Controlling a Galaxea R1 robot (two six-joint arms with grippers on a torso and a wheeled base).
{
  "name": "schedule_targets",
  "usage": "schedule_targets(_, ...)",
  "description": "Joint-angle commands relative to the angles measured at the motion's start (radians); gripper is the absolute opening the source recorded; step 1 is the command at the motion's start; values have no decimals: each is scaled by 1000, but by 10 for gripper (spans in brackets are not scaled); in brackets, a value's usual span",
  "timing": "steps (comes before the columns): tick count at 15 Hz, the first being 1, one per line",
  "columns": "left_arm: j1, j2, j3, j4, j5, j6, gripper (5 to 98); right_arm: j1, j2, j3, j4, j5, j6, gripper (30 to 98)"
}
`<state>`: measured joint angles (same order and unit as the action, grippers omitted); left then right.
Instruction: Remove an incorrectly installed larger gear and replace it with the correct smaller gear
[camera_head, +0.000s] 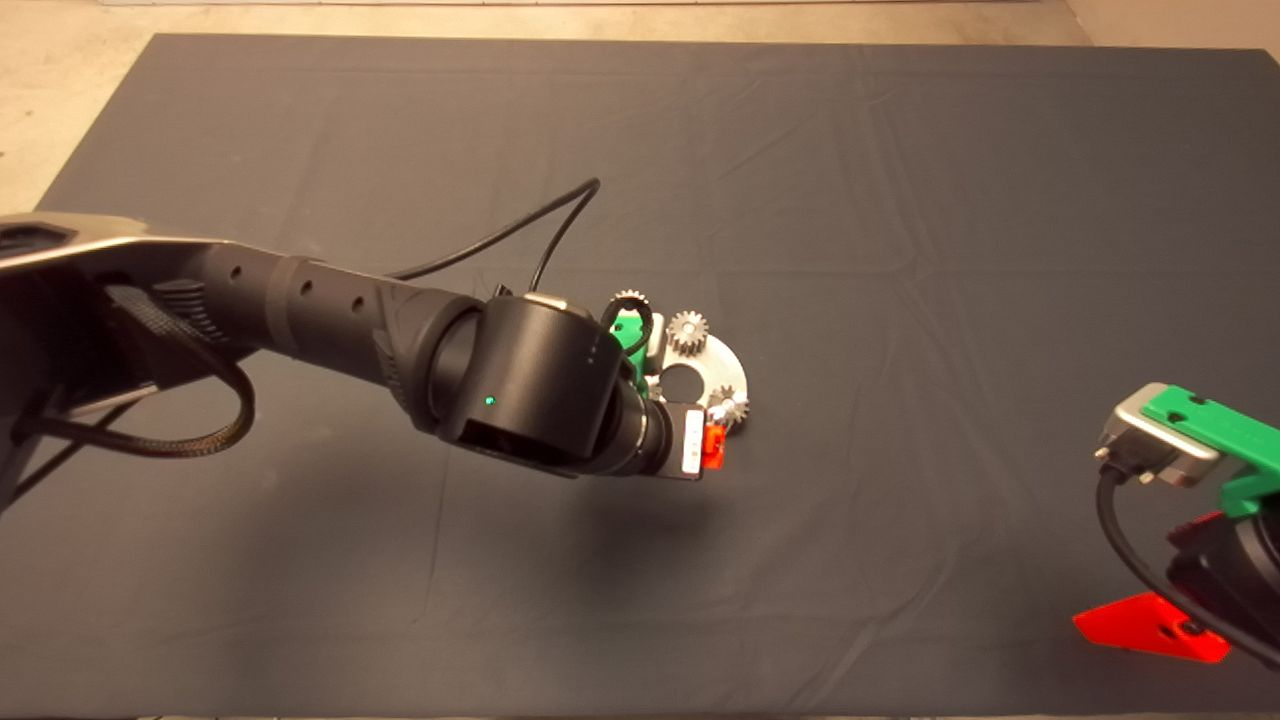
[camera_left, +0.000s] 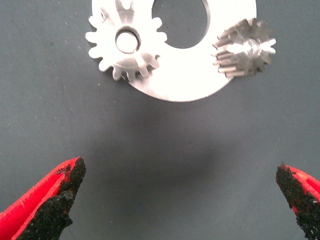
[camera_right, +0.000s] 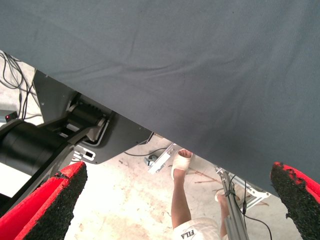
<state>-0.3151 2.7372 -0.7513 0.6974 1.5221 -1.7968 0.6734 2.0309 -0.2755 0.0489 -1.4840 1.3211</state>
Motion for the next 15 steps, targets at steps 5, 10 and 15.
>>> schedule_targets(5, 27, 44, -115, 58, 132, 134, 977, 14, 1, 6, 39, 4, -2, 968)
schedule_targets(10, 97, 87, -207, 123, 132, 214, 977, 14, 1, 5, 39, 4, -2, 968)
schedule_targets(15, 129, 106, -342, 148, 136, 323, 977, 14, 1, 4, 40, 4, -2, 968)
